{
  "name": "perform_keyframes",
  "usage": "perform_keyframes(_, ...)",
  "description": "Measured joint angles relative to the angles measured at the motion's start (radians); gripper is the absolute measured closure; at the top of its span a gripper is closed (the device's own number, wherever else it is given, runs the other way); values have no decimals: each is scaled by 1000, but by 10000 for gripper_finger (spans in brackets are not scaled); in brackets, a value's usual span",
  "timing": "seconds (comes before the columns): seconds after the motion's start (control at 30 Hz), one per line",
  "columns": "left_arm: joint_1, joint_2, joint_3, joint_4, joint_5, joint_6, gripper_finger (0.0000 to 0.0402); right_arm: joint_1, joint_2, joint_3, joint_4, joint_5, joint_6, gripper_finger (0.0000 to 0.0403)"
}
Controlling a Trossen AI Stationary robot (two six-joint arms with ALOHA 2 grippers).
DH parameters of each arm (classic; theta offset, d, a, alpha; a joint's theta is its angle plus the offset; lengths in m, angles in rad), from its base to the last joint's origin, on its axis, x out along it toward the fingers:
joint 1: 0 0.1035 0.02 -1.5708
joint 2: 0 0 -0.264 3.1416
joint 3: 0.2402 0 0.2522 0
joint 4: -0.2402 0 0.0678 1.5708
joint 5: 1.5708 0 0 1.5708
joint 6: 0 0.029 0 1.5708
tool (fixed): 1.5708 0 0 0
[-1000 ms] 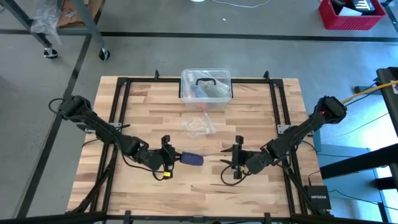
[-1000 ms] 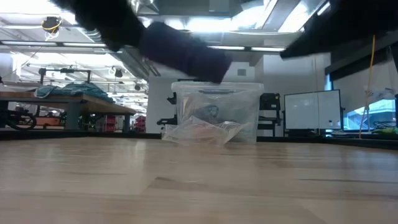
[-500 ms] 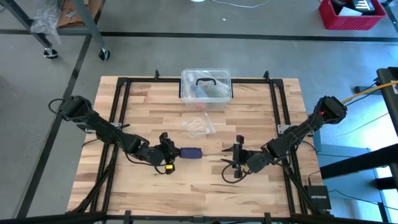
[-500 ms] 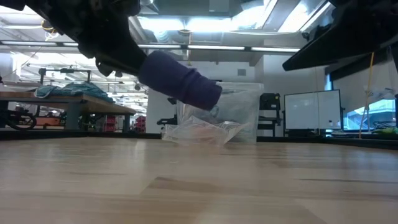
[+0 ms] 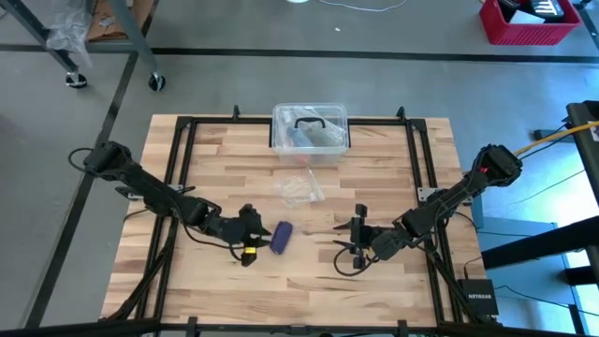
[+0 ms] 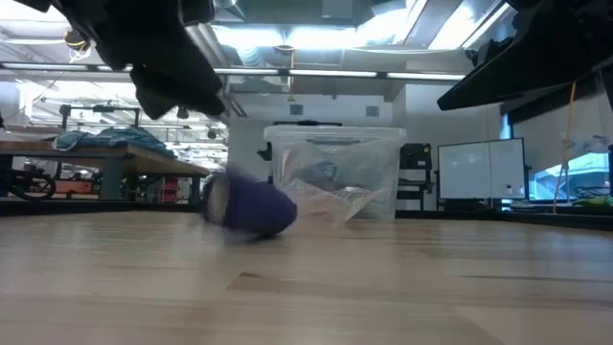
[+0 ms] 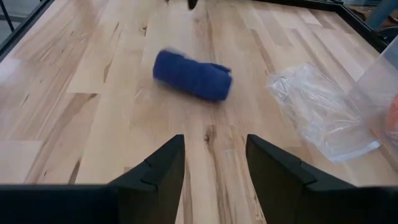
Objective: Roll bandage
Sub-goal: Open the transparent zip bag
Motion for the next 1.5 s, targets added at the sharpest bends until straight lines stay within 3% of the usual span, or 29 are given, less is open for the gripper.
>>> perform_keyframes(0.17, 4, -75, 12, -162, -62, -47, 273, -7, 0, 0, 2, -9, 6, 228)
perform_keyframes(0.43, 21, -161, 14, -113, -78, -4, 273, -6, 0, 0, 11, -19, 10, 228)
perform_keyframes(0.5, 23, -164, 14, -61, -124, 40, 273, -6, 0, 0, 20, -19, 10, 228)
perform_keyframes(0.63, 61, -104, 14, 152, -284, 179, 273, -12, 0, 0, 27, -14, -7, 228)
perform_keyframes(0.8, 164, -29, 14, 369, -284, 345, 273, -28, 0, 0, 29, -13, 2, 228)
perform_keyframes(1.0, 290, 65, 14, 357, -283, 301, 273, -27, 0, 0, 28, -34, -3, 228)
perform_keyframes(1.27, 370, 237, 14, 368, -280, 204, 273, -26, 0, 0, 18, -35, -3, 228)
perform_keyframes(1.5, 396, 368, 73, 360, -126, 205, 273, -26, 0, 0, 18, -34, -6, 228)
